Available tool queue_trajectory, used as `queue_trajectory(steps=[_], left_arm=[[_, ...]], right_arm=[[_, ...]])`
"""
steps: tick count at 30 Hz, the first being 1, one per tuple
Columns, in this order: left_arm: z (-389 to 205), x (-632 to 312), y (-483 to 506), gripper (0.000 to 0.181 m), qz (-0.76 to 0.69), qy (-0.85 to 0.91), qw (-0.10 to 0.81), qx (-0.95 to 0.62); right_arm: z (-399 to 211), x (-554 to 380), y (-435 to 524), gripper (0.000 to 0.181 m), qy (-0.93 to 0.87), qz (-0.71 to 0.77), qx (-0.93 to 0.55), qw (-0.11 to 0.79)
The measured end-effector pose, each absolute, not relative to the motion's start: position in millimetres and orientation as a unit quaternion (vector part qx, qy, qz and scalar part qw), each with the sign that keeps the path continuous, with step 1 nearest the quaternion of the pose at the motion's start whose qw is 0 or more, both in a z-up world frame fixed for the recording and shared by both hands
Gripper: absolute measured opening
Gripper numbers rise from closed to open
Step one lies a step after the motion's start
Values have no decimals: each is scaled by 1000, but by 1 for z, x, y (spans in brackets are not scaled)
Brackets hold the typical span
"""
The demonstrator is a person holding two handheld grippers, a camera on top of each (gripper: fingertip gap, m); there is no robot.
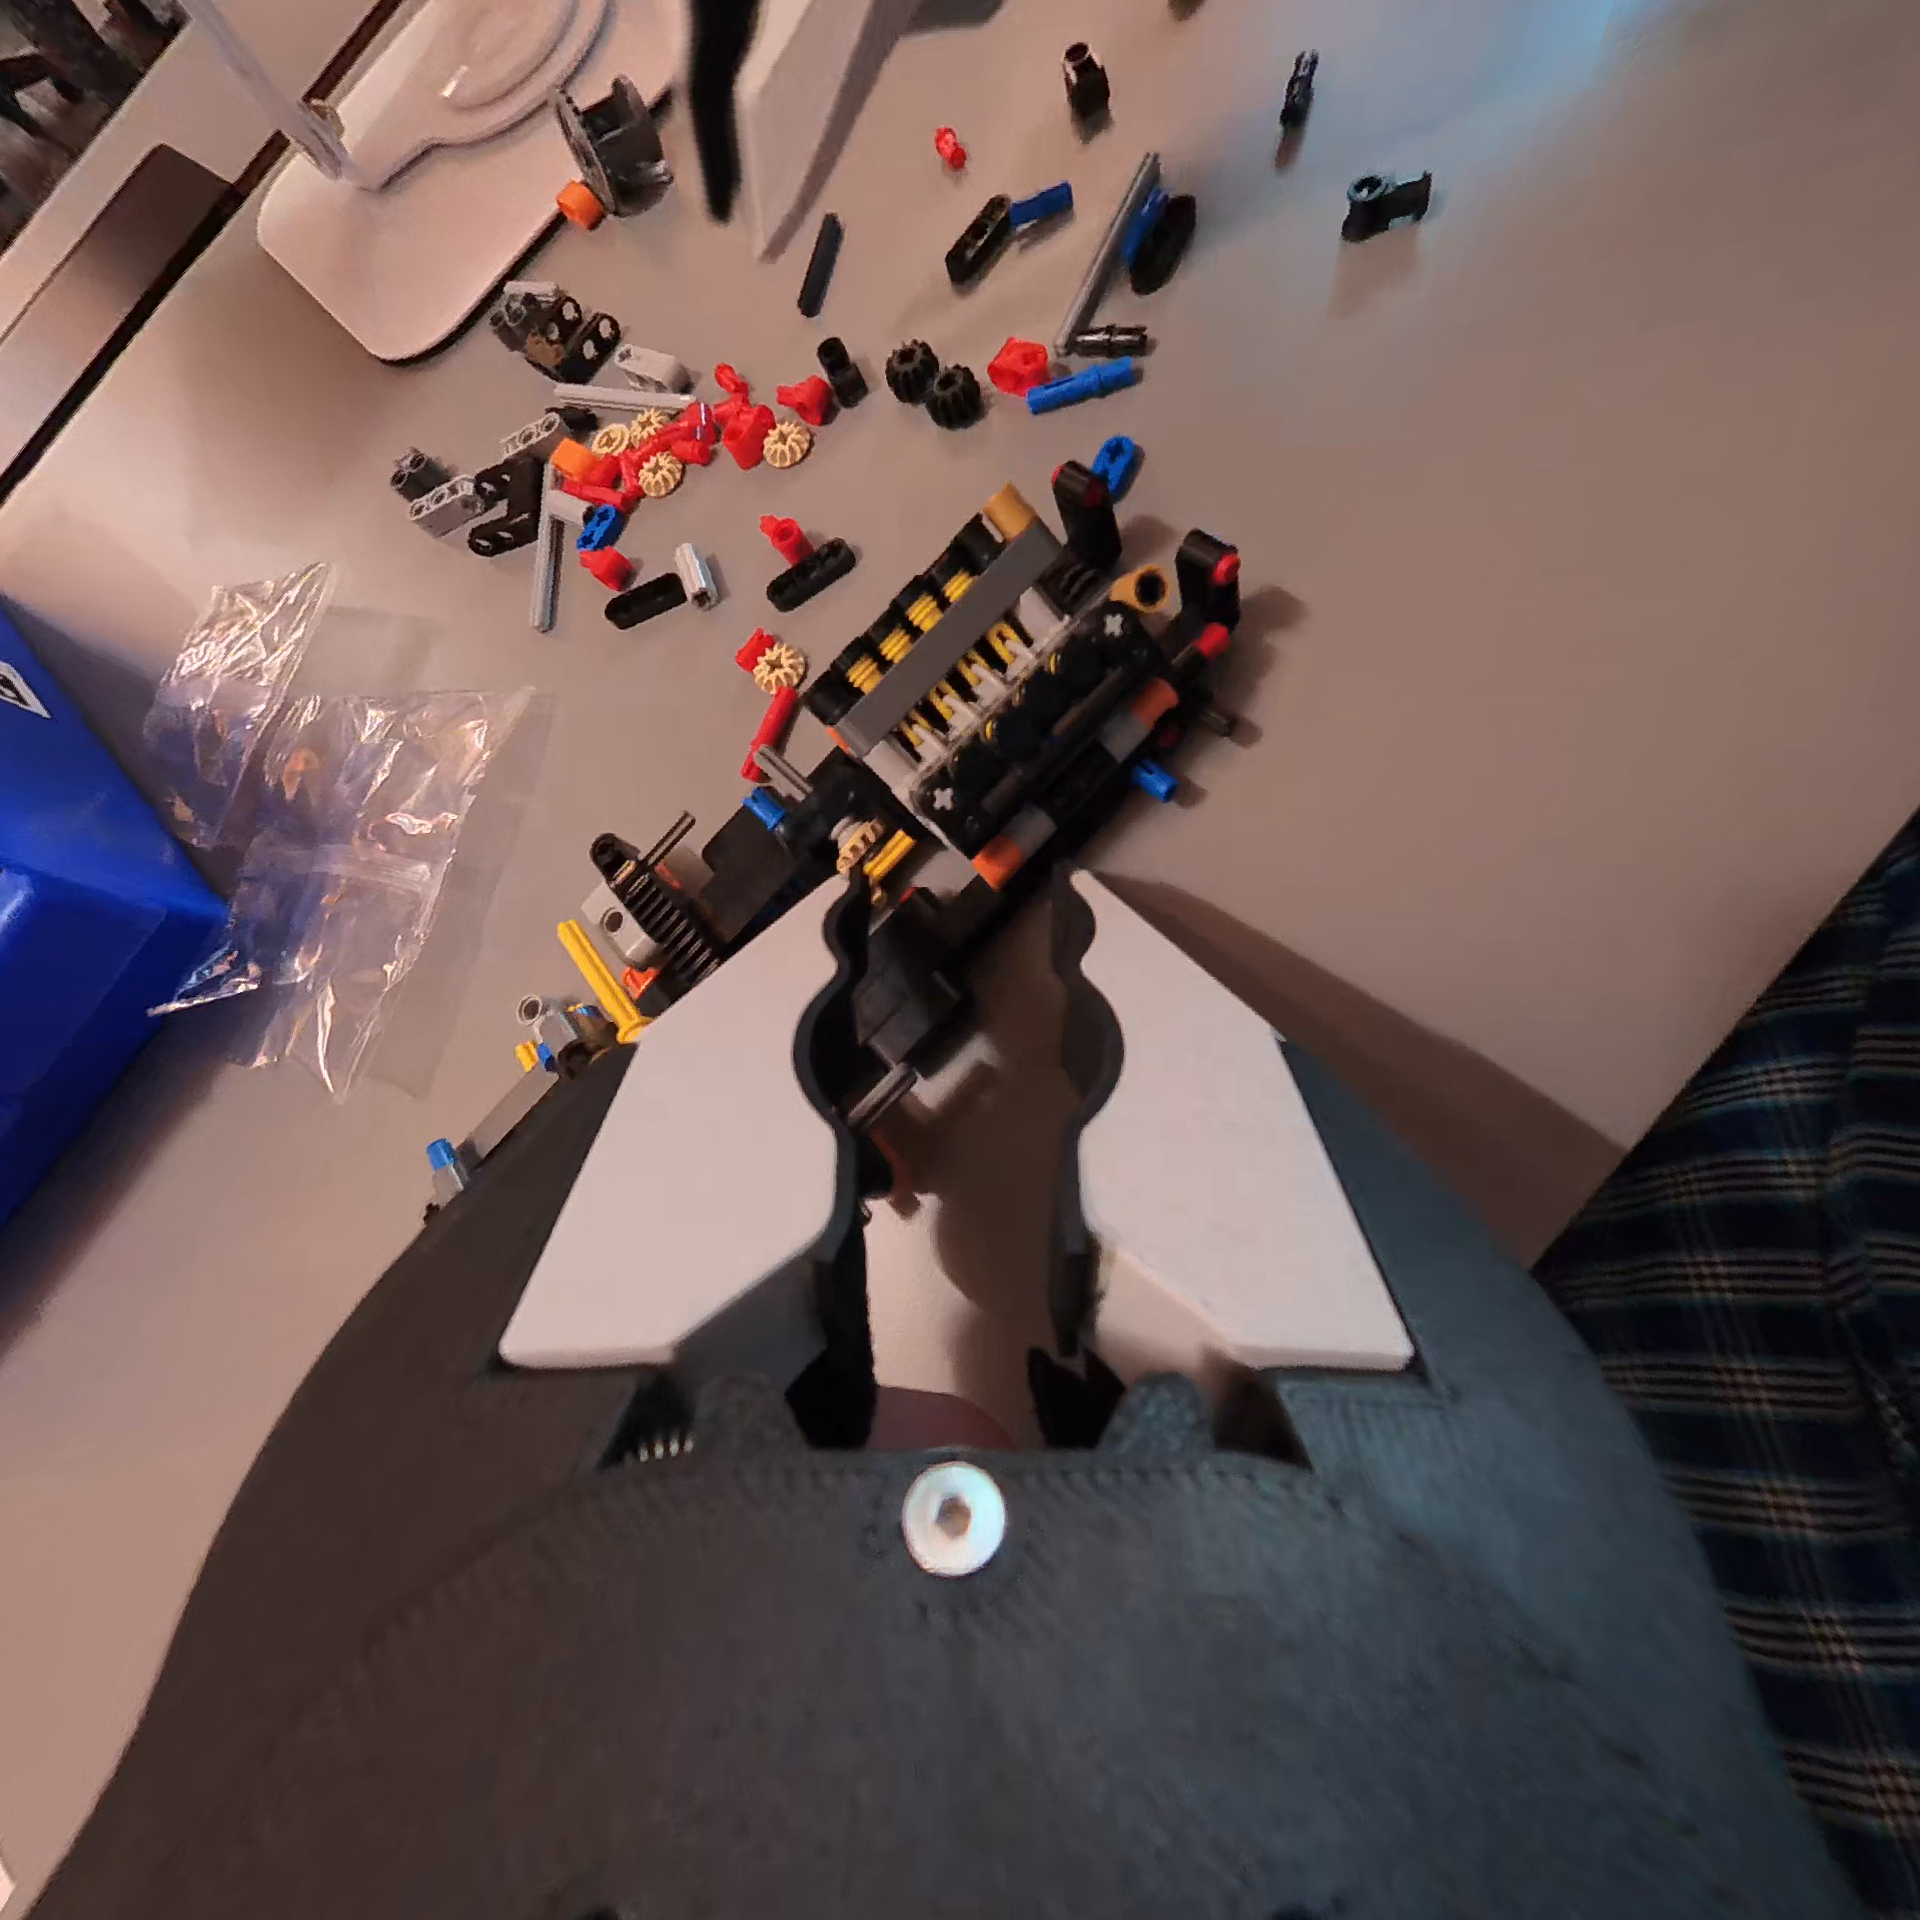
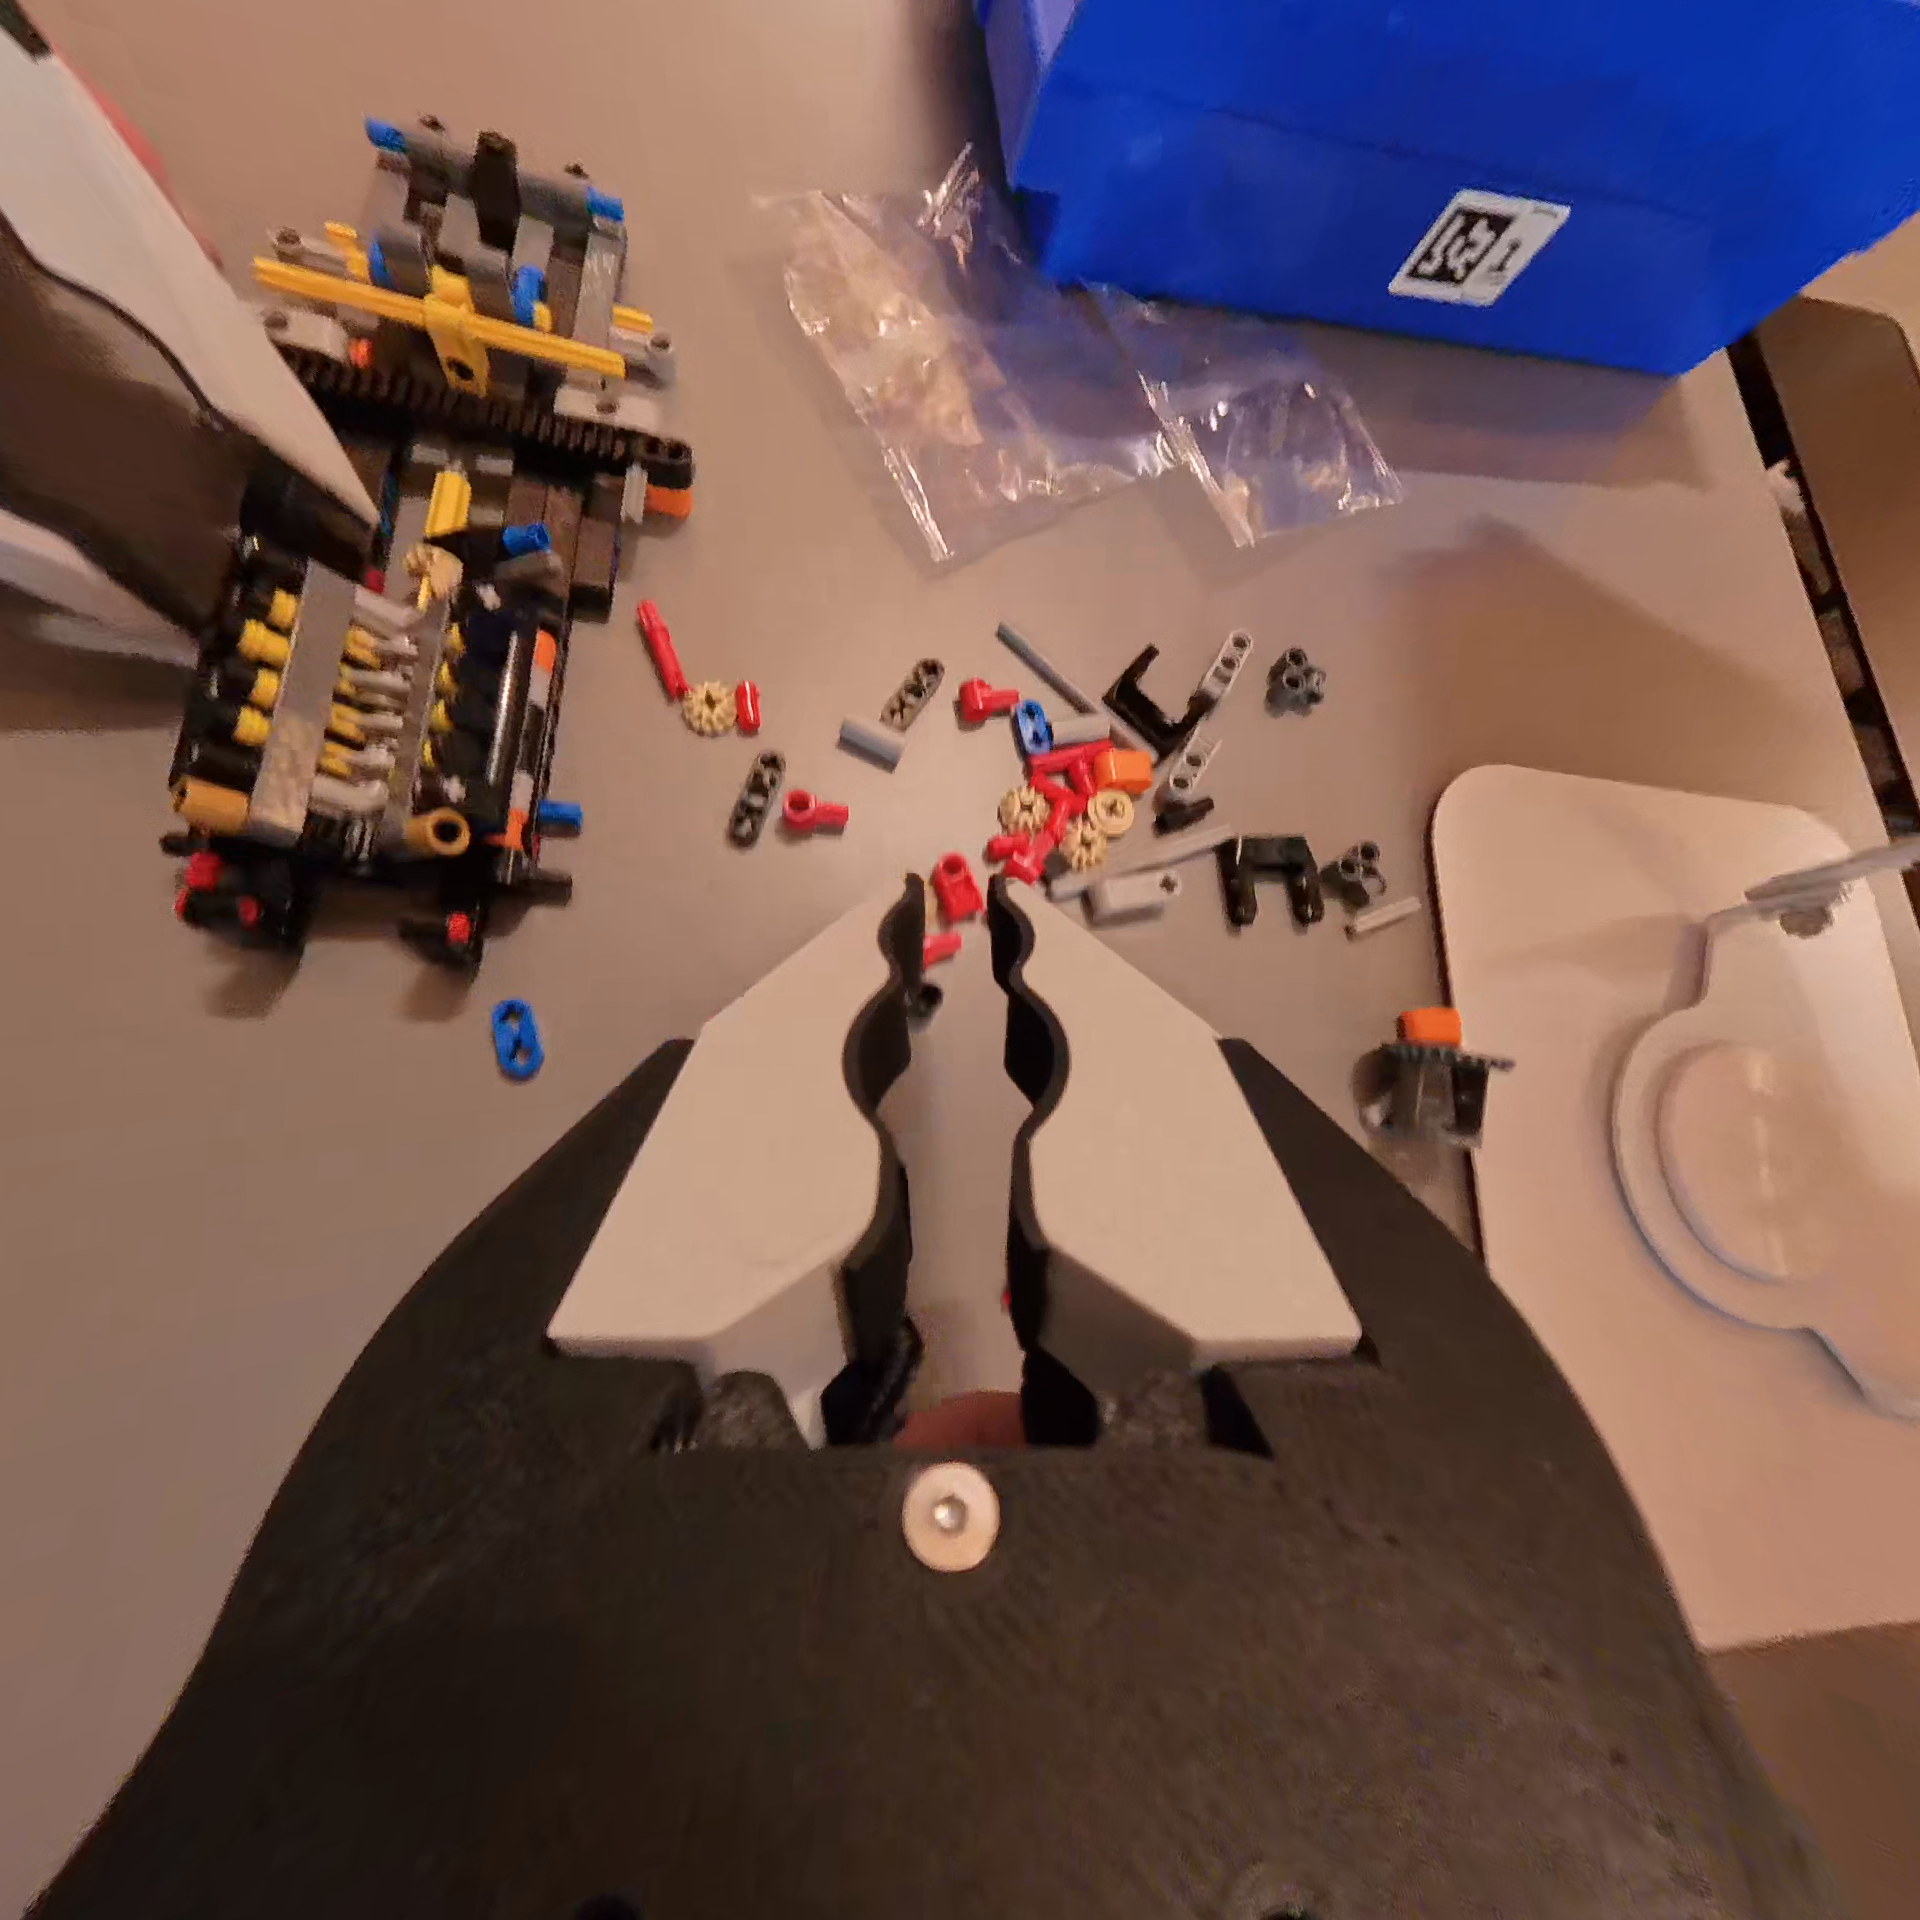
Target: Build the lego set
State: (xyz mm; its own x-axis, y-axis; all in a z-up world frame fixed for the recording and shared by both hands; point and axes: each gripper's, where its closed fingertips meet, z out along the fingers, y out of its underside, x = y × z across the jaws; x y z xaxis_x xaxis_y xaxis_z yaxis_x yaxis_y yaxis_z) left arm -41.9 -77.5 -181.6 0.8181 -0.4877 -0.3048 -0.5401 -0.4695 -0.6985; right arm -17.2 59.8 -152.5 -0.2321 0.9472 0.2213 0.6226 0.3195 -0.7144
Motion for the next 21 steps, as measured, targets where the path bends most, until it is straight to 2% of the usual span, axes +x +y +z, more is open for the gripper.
queue_trajectory(steps=[1,9,21], left_arm=[[-182,-42,-78,33,30,301,419,-856],[-183,-41,-78,34,11,294,426,-855],[-179,-50,-76,34,-9,273,442,-854]], right_arm=[[-151,-23,58,10,-745,253,-525,325],[-159,-55,62,11,-756,255,-528,291],[-159,-49,43,11,-777,278,-501,259]])
